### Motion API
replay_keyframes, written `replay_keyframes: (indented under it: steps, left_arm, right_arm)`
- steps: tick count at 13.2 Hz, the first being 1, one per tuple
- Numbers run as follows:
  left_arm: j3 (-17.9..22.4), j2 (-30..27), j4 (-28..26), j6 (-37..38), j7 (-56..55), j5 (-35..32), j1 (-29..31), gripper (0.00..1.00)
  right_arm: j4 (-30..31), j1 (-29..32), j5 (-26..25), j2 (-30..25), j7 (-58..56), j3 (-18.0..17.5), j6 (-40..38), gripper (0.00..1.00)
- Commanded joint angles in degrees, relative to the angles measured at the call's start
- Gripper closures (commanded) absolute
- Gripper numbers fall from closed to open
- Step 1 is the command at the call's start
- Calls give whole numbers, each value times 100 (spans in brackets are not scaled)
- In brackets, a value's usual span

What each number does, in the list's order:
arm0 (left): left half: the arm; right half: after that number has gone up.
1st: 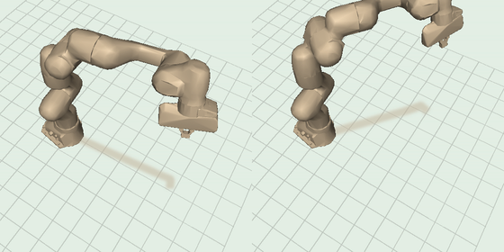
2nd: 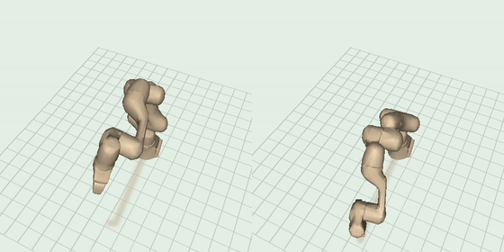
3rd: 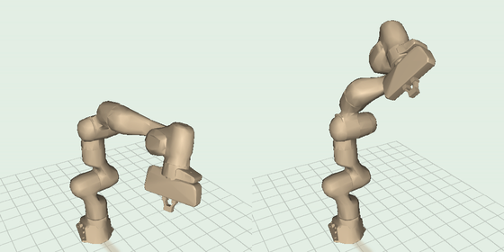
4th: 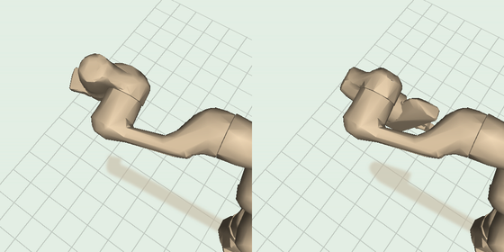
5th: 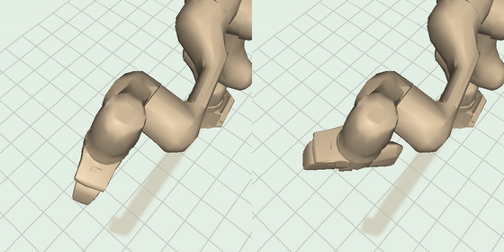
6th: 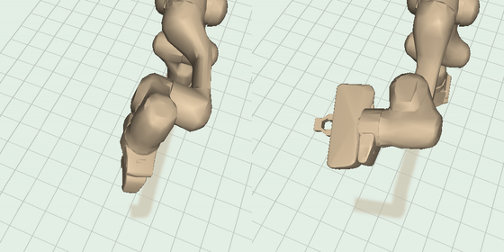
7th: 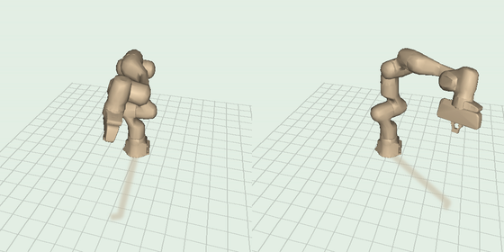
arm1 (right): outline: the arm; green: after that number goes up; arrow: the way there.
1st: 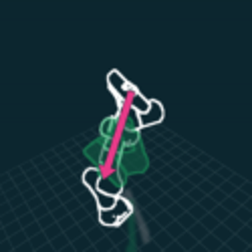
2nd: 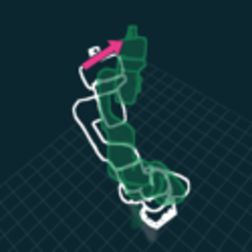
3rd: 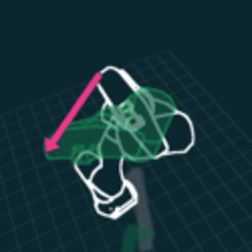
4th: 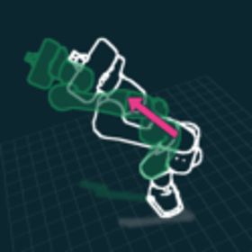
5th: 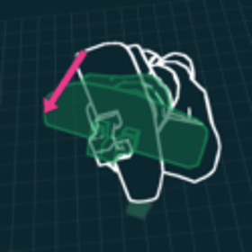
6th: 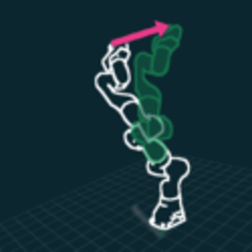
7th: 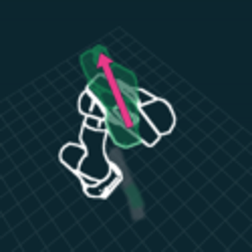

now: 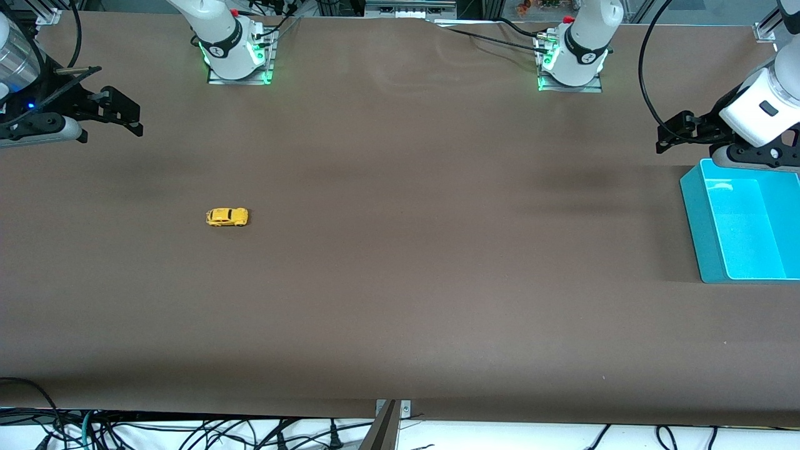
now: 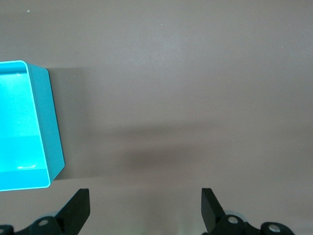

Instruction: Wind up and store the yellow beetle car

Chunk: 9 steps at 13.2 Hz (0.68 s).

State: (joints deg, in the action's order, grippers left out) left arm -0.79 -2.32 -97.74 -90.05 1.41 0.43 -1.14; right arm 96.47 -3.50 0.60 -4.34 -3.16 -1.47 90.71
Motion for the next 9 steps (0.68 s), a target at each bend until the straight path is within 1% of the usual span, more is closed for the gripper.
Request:
replay_keyframes:
  steps: [1, 9]
  left_arm:
    - [17, 92, 194, 128, -45, -105, -53, 0]
    - [17, 92, 194, 128, -45, -105, -53, 0]
  right_arm:
    - [117, -54, -69, -155, 96, 32, -44, 0]
    - [135, -54, -60, -155, 35, 32, -18, 0]
